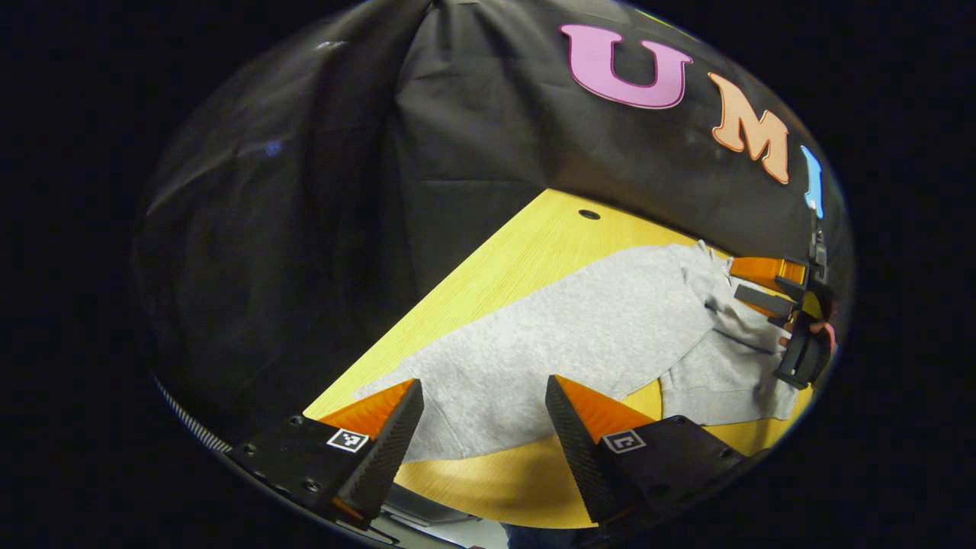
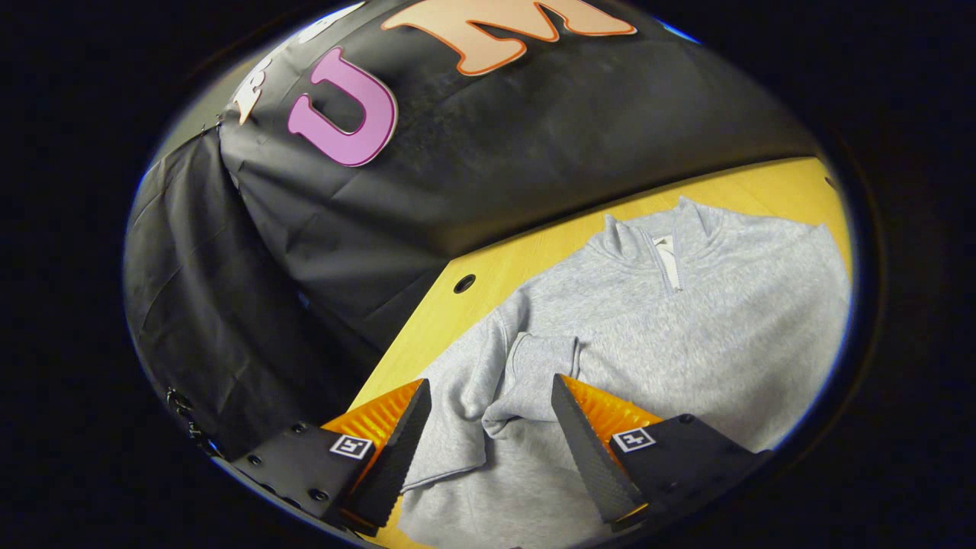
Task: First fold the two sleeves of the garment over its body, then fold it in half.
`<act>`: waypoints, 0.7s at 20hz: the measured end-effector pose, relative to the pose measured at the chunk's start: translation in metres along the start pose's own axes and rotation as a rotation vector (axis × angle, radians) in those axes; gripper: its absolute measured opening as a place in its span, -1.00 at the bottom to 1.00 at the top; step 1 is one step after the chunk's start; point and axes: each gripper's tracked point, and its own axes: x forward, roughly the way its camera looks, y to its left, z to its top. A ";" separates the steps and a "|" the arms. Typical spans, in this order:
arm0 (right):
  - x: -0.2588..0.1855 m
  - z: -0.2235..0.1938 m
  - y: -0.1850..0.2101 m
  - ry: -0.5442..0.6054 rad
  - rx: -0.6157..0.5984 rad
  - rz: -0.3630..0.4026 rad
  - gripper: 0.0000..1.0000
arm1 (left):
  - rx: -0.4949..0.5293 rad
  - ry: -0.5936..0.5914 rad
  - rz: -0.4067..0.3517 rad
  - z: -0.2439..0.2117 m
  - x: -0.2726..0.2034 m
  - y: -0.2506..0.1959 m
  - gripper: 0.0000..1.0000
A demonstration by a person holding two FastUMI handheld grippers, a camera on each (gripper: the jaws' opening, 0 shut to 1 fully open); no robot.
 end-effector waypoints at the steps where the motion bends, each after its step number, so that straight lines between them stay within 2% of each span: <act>1: -0.004 0.004 0.002 -0.013 -0.017 -0.002 0.96 | 0.002 0.012 0.016 -0.005 0.003 0.003 0.89; 2: -0.009 0.008 0.003 -0.026 -0.038 -0.007 0.96 | 0.002 0.023 0.028 -0.010 0.006 0.006 0.89; 3: -0.016 0.014 0.004 -0.043 -0.058 -0.015 0.87 | 0.002 0.036 0.033 -0.013 0.008 0.008 0.89; 4: -0.022 0.021 0.004 -0.064 -0.079 -0.020 0.96 | 0.006 0.047 0.037 -0.016 0.009 0.010 0.89; 7: -0.048 0.045 0.004 -0.133 -0.136 -0.045 0.95 | 0.030 0.069 0.040 -0.027 0.012 0.014 0.89; 11: -0.083 0.066 -0.012 -0.180 -0.215 -0.119 0.96 | 0.017 0.113 0.028 -0.041 0.014 0.016 0.89; 12: -0.092 0.070 -0.017 -0.189 -0.223 -0.137 0.97 | 0.028 0.105 0.030 -0.040 0.014 0.017 0.99; 13: -0.101 0.073 -0.019 -0.198 -0.230 -0.148 0.89 | 0.039 0.104 0.027 -0.041 0.016 0.017 0.92; 14: -0.109 0.077 -0.022 -0.201 -0.235 -0.160 0.97 | 0.054 0.103 0.026 -0.042 0.015 0.016 0.92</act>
